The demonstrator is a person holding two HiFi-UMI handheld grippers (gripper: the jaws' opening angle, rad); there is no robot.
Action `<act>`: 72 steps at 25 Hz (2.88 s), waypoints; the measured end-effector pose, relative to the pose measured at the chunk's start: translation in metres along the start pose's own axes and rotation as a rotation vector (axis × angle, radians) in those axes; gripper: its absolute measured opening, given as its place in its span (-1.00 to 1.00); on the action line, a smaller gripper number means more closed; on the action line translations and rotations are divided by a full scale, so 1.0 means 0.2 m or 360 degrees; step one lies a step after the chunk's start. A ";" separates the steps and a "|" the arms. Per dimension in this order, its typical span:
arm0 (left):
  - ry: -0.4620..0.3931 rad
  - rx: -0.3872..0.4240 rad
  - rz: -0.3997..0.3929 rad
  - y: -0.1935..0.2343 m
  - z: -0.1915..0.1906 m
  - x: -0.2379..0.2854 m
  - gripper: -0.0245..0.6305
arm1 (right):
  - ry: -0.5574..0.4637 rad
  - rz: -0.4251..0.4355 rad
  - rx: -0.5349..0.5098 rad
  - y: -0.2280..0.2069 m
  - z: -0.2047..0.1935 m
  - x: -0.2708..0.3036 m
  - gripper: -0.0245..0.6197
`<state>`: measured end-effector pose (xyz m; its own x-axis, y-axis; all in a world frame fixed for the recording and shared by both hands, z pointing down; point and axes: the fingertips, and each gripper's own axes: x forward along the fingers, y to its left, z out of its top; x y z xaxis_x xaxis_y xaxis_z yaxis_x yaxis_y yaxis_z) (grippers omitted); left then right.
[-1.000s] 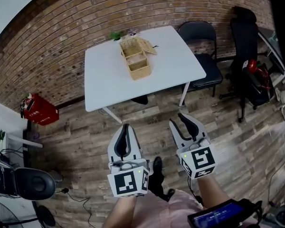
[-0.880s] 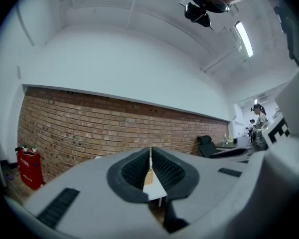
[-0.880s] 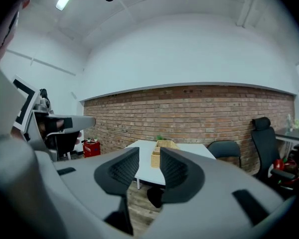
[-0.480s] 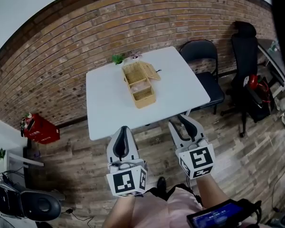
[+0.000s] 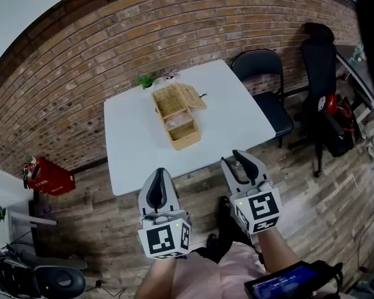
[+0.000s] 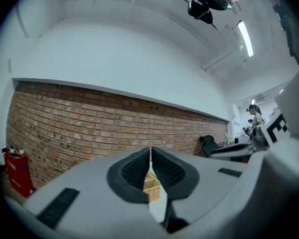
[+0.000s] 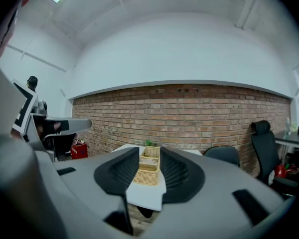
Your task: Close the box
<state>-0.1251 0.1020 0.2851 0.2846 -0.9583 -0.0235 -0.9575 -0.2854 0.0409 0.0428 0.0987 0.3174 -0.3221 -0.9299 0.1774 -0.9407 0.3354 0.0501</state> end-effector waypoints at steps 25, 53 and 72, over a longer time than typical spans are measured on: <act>0.0108 0.0087 0.0222 0.07 -0.09 0.96 -0.86 | 0.0097 0.0184 0.0076 -0.60 -0.08 0.94 -0.50; 0.0034 -0.0030 0.0315 0.42 -0.09 1.27 -0.86 | 0.0196 0.0231 -0.0039 -0.61 -0.05 1.46 -0.42; 0.0388 -0.0080 0.0243 0.47 -0.67 1.40 -0.86 | 0.0698 0.0139 0.0058 -0.63 -0.90 1.59 -0.17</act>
<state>-0.1296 -0.1949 0.4153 0.1455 -0.9629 0.2274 -0.9885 -0.1318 0.0748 0.0787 -0.2123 0.5437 -0.3323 -0.7441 0.5796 -0.9177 0.3970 -0.0165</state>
